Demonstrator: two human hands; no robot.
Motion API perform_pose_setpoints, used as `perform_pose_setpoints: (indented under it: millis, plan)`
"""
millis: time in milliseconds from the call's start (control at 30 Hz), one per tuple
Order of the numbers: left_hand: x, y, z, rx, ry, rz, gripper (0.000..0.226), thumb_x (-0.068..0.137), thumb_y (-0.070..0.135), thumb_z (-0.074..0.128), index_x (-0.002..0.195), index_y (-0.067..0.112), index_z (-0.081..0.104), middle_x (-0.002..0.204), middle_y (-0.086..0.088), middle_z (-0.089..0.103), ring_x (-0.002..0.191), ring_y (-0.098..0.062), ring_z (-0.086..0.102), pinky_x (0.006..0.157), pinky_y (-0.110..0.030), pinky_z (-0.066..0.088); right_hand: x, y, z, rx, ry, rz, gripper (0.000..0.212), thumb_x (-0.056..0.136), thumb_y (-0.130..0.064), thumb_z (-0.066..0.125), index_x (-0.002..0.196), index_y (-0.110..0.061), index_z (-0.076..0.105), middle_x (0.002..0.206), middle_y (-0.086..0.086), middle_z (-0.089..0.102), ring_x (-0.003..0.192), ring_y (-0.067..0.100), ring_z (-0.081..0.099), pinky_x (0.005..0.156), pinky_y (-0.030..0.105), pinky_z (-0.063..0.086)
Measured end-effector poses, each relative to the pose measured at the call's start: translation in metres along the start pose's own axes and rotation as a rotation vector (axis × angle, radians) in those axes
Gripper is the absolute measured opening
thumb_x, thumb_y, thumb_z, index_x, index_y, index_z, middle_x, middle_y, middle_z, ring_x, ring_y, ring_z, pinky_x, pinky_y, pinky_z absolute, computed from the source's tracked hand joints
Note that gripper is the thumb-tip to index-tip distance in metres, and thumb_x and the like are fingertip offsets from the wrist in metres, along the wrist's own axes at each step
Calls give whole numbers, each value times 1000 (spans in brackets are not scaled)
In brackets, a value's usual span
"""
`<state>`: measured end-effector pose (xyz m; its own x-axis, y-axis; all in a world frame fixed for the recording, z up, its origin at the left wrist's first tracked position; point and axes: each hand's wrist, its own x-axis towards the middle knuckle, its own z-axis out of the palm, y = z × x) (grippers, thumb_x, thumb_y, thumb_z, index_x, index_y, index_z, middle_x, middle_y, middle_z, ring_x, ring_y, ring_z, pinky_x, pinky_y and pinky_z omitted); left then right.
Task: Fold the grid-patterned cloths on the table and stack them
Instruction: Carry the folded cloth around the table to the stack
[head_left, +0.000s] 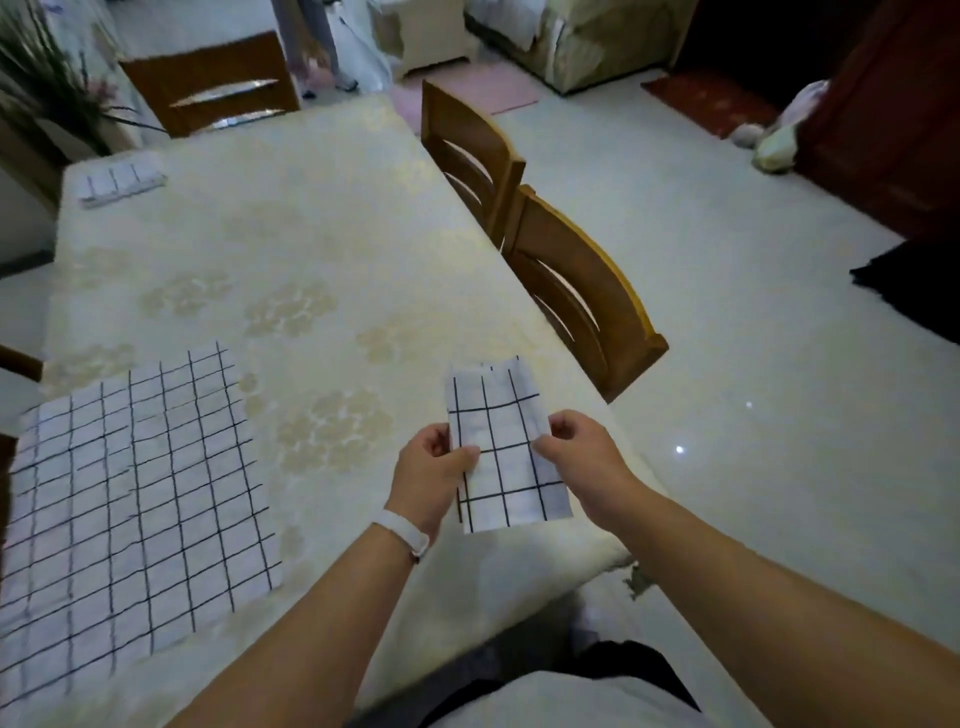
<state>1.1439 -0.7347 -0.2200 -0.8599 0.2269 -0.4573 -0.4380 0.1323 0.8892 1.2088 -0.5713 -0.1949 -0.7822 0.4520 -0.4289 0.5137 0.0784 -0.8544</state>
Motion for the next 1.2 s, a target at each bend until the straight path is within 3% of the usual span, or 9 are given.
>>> perform_pose_setpoints:
  millis: [167,367,500,833,967,1200]
  plan:
    - [-4,6,40,35,-49,-2,17,84,0,65,98,8,64,99,-12,71,88,-30,69,74,-43,58,-1,15,-36,93,11,49,9,87,-15,64,97,-18,64,96,6,69,91,25,67,84,43,58]
    - [-12,14,112,89,-96,-14,17,85,1,64,101,8,63,100,-11,71,89,-29,69,77,-43,59,-2,37,-100,161,28,82,11,93,-21,60,104,-22,59,105,0,65,94,19,64,81,34,56]
    - [-20,20,181,96,-133,-38,19,86,3,63,104,8,63,103,-12,70,91,-30,69,79,-46,58,0,53,-166,196,56,77,11,92,-19,61,102,-22,60,103,1,66,95,20,65,88,42,56]
    - [-46,27,368,103,-203,-49,20,86,5,64,105,11,63,98,-13,71,84,-31,71,71,-45,59,13,97,-350,340,119,66,15,86,-4,60,96,-14,65,94,11,72,90,30,69,84,45,58]
    - [-54,31,417,76,-237,-51,23,85,0,64,108,3,62,105,-22,68,92,-38,68,80,-53,57,13,106,-399,364,141,56,16,87,-5,60,97,-17,65,92,6,72,86,26,70,79,42,59]
    - [-49,47,475,90,-291,-38,23,87,-2,61,109,-2,60,103,-22,67,84,-35,66,67,-38,58,27,110,-450,430,176,36,19,84,-4,59,98,-16,66,90,3,74,82,23,71,71,36,57]
